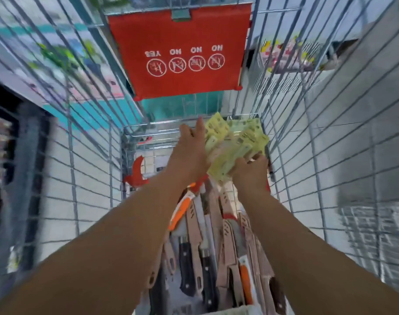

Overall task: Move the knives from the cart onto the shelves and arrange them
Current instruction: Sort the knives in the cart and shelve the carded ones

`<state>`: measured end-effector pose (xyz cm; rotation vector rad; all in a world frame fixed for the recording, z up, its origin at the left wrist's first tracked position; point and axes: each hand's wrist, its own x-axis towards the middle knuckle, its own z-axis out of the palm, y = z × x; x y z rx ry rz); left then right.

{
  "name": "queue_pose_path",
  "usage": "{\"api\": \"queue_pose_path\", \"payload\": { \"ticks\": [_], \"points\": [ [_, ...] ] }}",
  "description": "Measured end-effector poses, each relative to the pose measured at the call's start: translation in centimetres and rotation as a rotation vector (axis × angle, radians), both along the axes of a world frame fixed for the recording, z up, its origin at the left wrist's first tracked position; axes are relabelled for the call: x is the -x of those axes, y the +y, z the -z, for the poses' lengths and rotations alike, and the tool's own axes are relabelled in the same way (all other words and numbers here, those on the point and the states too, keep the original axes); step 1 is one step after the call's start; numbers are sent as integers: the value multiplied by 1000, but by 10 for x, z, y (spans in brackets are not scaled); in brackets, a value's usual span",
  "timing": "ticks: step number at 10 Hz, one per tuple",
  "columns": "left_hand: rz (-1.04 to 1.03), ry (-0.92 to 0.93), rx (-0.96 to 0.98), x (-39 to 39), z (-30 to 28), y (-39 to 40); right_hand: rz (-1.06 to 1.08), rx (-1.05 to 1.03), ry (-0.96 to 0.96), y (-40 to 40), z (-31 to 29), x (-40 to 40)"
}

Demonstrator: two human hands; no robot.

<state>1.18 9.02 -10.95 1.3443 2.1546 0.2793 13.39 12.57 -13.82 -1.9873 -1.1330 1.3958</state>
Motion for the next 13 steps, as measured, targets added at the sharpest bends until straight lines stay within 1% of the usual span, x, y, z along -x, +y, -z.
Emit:
{"api": "queue_pose_path", "payload": {
  "ticks": [1,2,3,4,5,6,8,9,10,11,12,13],
  "points": [
    [91,69,-25,3,6,36,82,25,44,25,4,4],
    [215,129,-73,-6,16,68,0,34,15,32,10,7],
    [265,97,-78,-18,30,88,-205,-55,-116,35,30,1],
    [252,145,-113,-24,38,99,-409,-18,-203,30,28,-4],
    [410,279,-108,-26,37,100,-546,-76,-343,24,25,-7],
    [416,333,-128,-20,46,87,-608,-73,-469,22,25,-6],
    [444,299,-10,-16,65,61,-662,-75,-545,19,23,-5],
    [400,329,-35,-20,59,49,-692,-124,-567,14,24,-11],
    [361,316,-26,-28,50,24,-766,-186,-582,4,26,-21],
    [325,263,-23,-41,47,-17,-890,-254,-612,-14,23,-35],
    [291,191,47,-58,46,-60,-1003,-219,-586,-42,14,-54],
    [272,163,150,-77,46,-102,-1085,-218,-612,-75,10,-74]
  ]
}}
